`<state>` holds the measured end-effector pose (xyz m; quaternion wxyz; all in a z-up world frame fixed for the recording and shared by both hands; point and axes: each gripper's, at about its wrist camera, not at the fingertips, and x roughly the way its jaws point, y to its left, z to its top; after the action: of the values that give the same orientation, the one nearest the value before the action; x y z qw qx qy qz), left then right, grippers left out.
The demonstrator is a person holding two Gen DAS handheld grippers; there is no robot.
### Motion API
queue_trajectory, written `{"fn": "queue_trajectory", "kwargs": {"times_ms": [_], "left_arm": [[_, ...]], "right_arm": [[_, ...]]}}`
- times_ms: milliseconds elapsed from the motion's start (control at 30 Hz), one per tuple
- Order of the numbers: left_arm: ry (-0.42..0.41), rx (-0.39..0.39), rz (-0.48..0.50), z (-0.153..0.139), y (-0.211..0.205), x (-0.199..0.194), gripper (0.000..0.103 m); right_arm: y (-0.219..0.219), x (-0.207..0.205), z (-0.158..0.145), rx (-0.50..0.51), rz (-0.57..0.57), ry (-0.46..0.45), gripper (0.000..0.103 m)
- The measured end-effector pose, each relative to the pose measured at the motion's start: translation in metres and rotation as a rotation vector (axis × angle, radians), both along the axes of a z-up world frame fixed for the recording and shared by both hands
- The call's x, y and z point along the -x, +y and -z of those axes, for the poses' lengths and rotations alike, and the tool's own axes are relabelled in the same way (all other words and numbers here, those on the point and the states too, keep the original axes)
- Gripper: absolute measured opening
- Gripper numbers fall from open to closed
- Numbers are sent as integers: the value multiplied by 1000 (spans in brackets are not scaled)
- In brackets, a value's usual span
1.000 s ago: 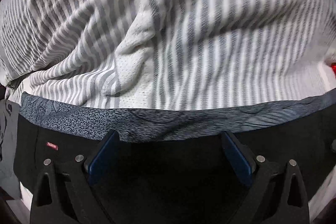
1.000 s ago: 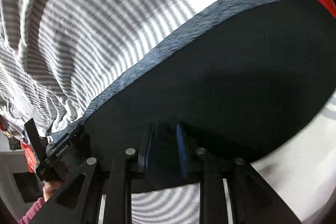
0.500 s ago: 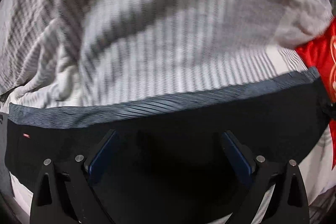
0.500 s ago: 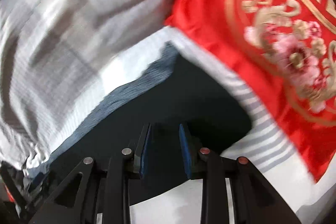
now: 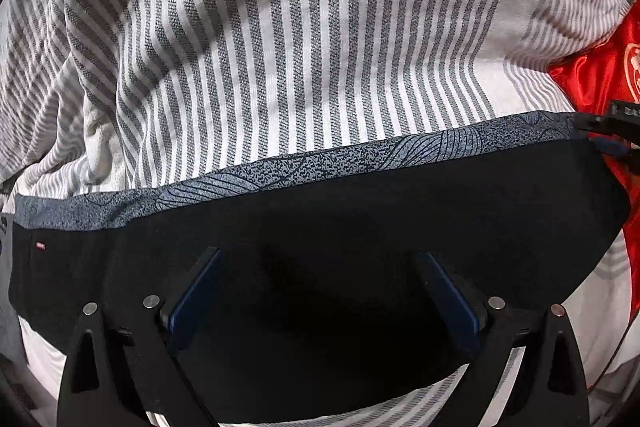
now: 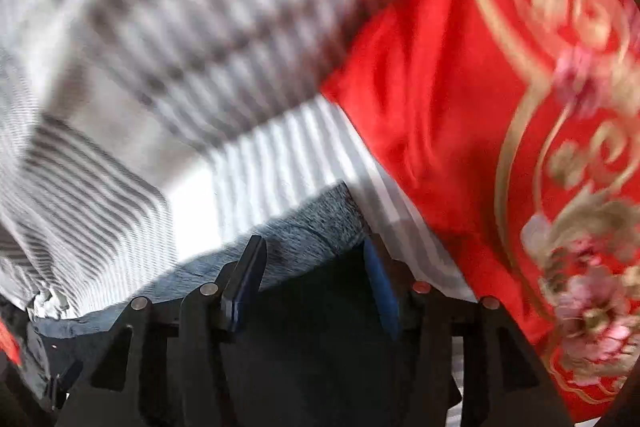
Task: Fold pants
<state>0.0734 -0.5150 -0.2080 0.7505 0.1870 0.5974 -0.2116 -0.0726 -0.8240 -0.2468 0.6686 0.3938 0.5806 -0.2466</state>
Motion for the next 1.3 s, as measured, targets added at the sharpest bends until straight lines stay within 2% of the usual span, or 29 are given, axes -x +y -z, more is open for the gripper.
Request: {"fn": "queue_trajectory", "kwargs": {"times_ms": [67,167,400,500,700,967,1300], "left_arm": [[-4,2,-4,1,-10,1,99],[-2,-12,-1,3,-14,5,99],[-12,-5,32,-2,-34,18,99],[-15,-4,47,-4,-42,22,99],[-10,0,64,-3,-59,32,99],[-22,-6,76,1,-82,35,99],[-35,-34,26,17,-98,24,99]], "right_arm": [[2,8,-16,-2,-25,-37,56],[7,27,-32,-65,-20,-84,58],[34,81,-40,-258,90,-187,61],[44,94,-41,-297,131,-230,61],[61,104,-32,-322,164,-291,61],[54,135,-19,-333,262,-338,61],[48,146,17,-338,390,-406,61]]}}
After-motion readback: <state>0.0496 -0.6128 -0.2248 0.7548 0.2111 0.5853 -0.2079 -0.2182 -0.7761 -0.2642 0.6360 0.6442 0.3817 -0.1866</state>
